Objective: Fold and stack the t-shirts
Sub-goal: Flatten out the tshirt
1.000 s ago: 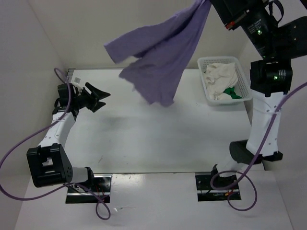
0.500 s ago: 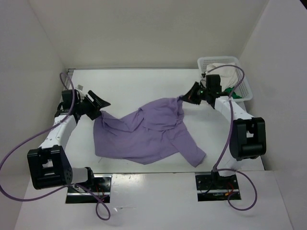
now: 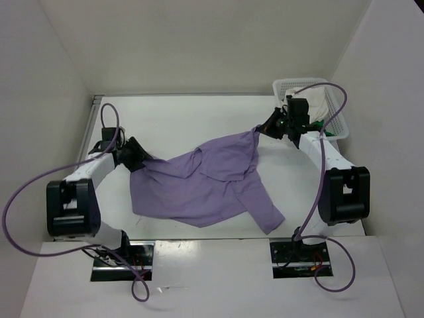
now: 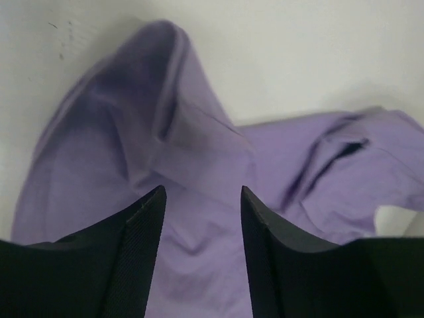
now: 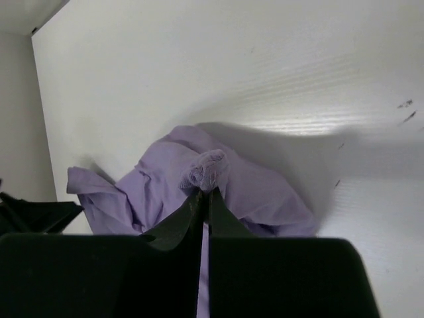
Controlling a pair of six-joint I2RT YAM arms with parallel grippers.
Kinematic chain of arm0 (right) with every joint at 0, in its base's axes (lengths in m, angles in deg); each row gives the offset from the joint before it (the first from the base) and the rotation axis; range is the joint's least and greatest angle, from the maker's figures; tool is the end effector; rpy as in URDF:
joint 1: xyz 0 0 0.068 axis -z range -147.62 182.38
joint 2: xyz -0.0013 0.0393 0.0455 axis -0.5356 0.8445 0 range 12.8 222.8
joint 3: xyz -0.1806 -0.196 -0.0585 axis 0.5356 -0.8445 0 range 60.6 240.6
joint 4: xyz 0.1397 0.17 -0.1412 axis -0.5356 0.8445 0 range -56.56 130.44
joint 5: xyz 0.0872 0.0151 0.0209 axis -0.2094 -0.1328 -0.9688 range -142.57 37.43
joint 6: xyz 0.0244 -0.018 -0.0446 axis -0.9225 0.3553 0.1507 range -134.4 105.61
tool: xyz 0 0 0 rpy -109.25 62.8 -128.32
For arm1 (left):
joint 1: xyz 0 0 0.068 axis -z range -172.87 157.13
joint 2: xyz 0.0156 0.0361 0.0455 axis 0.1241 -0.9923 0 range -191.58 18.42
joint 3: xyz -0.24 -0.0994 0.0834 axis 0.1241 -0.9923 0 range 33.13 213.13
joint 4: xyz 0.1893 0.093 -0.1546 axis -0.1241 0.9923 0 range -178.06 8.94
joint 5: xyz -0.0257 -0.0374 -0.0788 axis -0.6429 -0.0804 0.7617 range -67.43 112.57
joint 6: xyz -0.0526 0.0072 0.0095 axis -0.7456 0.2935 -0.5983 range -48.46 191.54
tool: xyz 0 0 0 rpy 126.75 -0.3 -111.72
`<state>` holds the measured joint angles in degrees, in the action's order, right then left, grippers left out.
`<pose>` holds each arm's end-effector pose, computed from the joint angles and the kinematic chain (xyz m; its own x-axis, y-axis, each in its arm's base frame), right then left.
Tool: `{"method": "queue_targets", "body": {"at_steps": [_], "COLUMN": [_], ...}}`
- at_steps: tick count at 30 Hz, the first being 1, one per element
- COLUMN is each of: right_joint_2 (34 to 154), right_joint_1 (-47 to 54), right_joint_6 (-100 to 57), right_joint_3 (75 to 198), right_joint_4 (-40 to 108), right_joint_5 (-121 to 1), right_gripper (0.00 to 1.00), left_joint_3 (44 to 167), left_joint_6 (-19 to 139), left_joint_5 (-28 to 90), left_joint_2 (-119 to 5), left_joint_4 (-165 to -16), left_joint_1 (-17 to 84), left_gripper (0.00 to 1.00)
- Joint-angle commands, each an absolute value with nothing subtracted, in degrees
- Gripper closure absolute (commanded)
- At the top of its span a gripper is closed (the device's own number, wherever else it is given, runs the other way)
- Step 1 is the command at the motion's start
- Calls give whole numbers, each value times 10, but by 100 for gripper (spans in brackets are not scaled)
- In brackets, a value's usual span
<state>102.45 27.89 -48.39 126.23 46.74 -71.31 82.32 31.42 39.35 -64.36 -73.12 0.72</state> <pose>0.3503 0.0389 0.2673 -0.6849 0.4773 -0.5505 0.0653 0.7927 0.6061 0.2950 0.0227 0.2088 -0.6229 -0.6909 -0.3670 -0.4163 0.6899 -0.5922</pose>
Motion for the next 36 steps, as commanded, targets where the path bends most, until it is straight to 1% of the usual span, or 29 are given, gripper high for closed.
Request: {"method": "queue_targets", "body": {"at_steps": [1,2,3,4,5,6,9,10,11,13,14,15,17,19,20,22,23,24,25,26,27,28,29,32,33,34,36], "right_joint_2": [1044,1044,1044,1044,1036,1036,1036,1036,1030,1023,1015,1015,1008,1008,1008,1008,1008,1003,1003,1003,1003,1003,997,1003,1003,1010,1025], "right_joint_1": [283,283,283,283,283,283,283,283,283,283,283,283,283,283,277,271,264,257,257,250,242,237,216,196,184,184,179], "right_joint_6": [-480,-480,-480,-485,-485,-491,-502,-503,-491,-479,-473,-467,-467,-467,-467,-467,-467,-467,-472,-472,-472,-472,-472,-472,-477,-477,-477], "right_joint_3": [1321,1327,1327,1327,1310,1304,1280,1275,1267,1260,1252,1241,1229,1211,1205,1185,1180,1175,1167,1160,1160,1153,1146,1140,1140,1140,1140], "right_joint_4": [457,457,457,457,451,451,444,444,455,471,489,497,512,523,530,537,537,544,544,551,558,558,552,552,546,539,530], "right_joint_5": [-695,-695,-695,-695,-695,-695,-718,-718,-718,-699,-679,-668,-660,-660,-660,-660,-660,-660,-660,-660,-665,-665,-700,-715,-716,-716,-736], "right_gripper": [96,92,92,86,84,80,73,69,62,56,50,47,42,42,41,41,41,47,49,58,63,67,68,63,57,54,53], "left_joint_3": [876,896,896,896,896,896,891,891,897,903,908,915,921,926,932,939,939,954,961,975,983,988,993,993,993,993,993], "left_joint_6": [312,322,323,323,316,307,287,279,273,272,272,272,272,272,272,267,267,267,267,267,267,267,262,262,262,262,262], "left_joint_5": [373,361,361,336,323,302,295,300,300,306,306,306,313,325,325,330,330,330,330,330,330,336,336,336,336,336,342], "left_joint_2": [-724,-741,-741,-735,-725,-725,-732,-738,-750,-761,-773,-778,-785,-785,-785,-779,-779,-779,-773,-773,-773,-773,-768,-773,-778,-778,-783], "left_joint_4": [-752,-742,-742,-742,-747,-761,-788,-788,-795,-802,-808,-808,-814,-819,-819,-819,-819,-819,-813,-813,-807,-807,-812,-812,-812,-812,-817], "left_joint_1": [9,9,9,9,9,9,9,9,9,9,9,9,9,9,9,9,9,9,9,9,9,9,9,9,9,9,9], "left_gripper": [44,36,36,25,19,16,16,16,17,27,33,46,58,67,74,81,84,87,89,92,94,96,97,98,99,100,100]}}
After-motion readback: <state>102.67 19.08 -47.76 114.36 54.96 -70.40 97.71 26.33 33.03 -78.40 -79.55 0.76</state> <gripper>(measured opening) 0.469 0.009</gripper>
